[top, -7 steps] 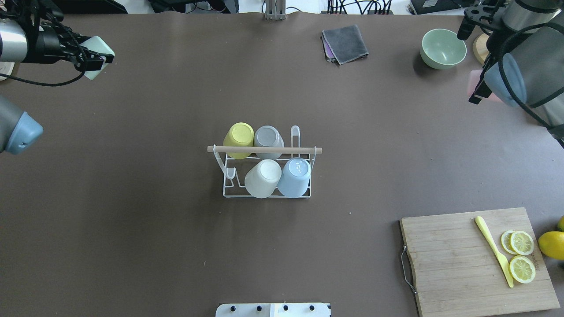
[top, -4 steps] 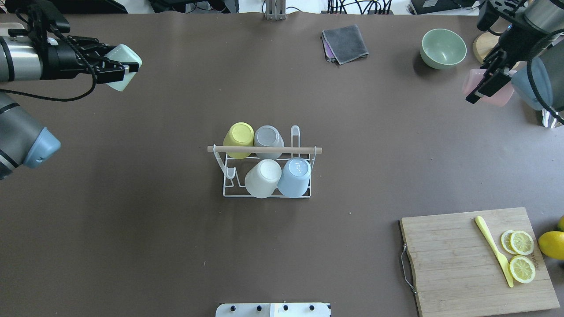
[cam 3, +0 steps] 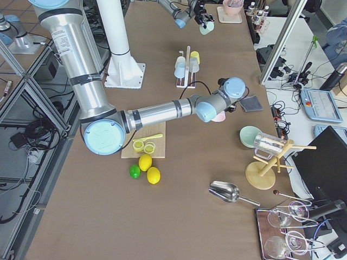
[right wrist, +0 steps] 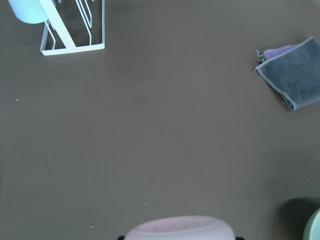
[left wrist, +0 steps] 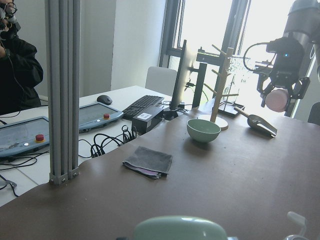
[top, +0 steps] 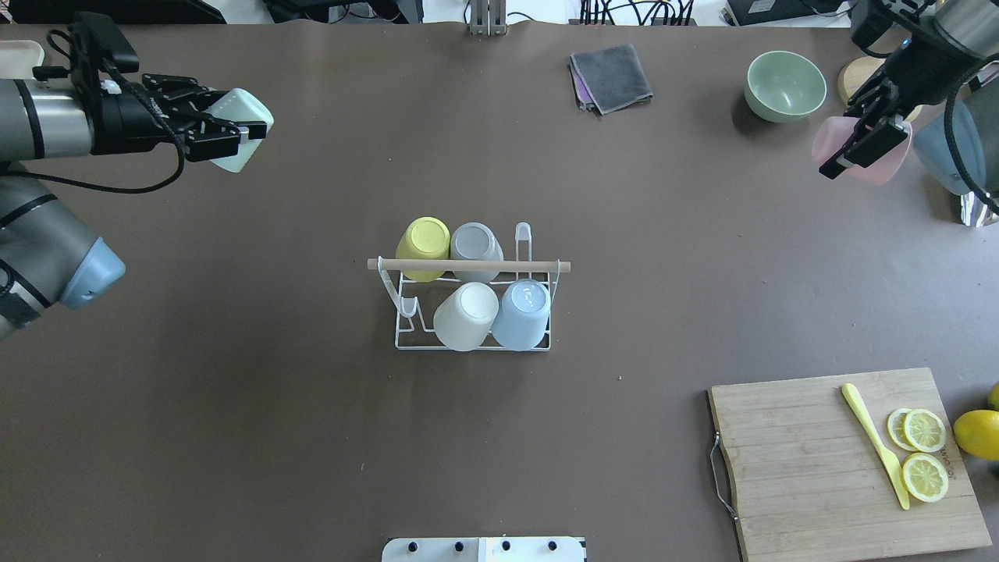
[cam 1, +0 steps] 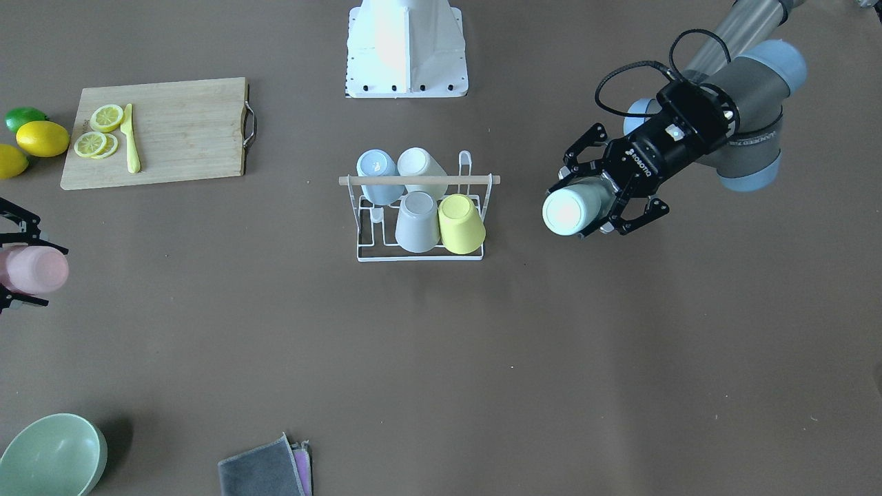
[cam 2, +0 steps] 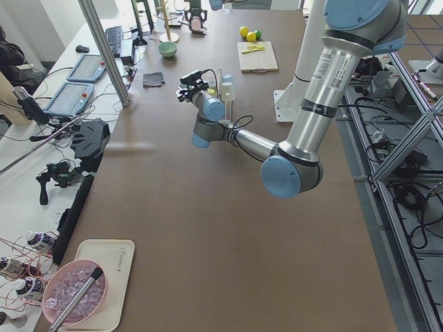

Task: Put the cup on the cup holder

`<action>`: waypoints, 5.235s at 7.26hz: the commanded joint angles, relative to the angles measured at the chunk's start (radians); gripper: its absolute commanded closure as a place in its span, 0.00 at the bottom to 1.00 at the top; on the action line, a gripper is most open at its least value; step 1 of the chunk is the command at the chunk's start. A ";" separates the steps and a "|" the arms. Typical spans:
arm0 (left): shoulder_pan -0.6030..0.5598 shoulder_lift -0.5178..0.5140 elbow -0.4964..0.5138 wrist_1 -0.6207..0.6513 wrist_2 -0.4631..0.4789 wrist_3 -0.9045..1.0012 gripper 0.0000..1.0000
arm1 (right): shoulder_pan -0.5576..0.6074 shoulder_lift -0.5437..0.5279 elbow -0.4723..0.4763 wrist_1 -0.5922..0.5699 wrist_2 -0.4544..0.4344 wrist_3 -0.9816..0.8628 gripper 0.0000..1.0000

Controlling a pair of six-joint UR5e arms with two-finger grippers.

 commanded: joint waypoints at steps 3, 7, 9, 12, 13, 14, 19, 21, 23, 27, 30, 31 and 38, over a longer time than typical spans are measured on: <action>0.359 0.004 -0.125 -0.026 0.495 0.150 1.00 | 0.027 0.044 -0.019 0.198 0.014 0.165 1.00; 0.523 0.027 -0.148 -0.034 0.675 0.327 1.00 | 0.016 0.070 -0.016 0.684 -0.076 0.743 1.00; 0.543 0.033 -0.142 -0.034 0.675 0.329 1.00 | -0.085 0.088 -0.009 0.949 -0.255 1.069 1.00; 0.554 0.022 -0.116 -0.033 0.675 0.329 1.00 | -0.292 0.168 -0.009 1.115 -0.555 1.337 1.00; 0.556 0.018 -0.107 -0.031 0.675 0.329 1.00 | -0.330 0.179 -0.009 1.160 -0.572 1.375 1.00; 0.556 0.011 -0.101 -0.031 0.675 0.329 1.00 | -0.360 0.197 -0.009 1.216 -0.577 1.405 1.00; 0.518 -0.004 -0.085 -0.026 0.672 0.329 1.00 | -0.424 0.211 0.000 1.319 -0.554 1.387 1.00; 0.490 -0.002 -0.072 -0.026 0.666 0.327 1.00 | -0.452 0.200 -0.014 1.316 -0.587 1.319 1.00; 0.496 -0.005 -0.059 -0.026 0.665 0.327 1.00 | -0.513 0.211 -0.014 1.255 -0.627 1.243 1.00; 0.505 -0.018 -0.033 -0.026 0.665 0.327 1.00 | -0.535 0.324 -0.184 1.196 -0.655 1.159 1.00; 0.510 -0.022 -0.009 -0.026 0.665 0.327 1.00 | -0.564 0.368 -0.262 1.190 -0.680 1.125 1.00; 0.514 -0.021 -0.006 -0.028 0.665 0.327 1.00 | -0.567 0.375 -0.272 1.189 -0.680 1.125 1.00; 0.514 -0.006 -0.088 -0.039 0.666 0.327 0.02 | -0.613 0.358 -0.286 1.192 -0.689 1.057 1.00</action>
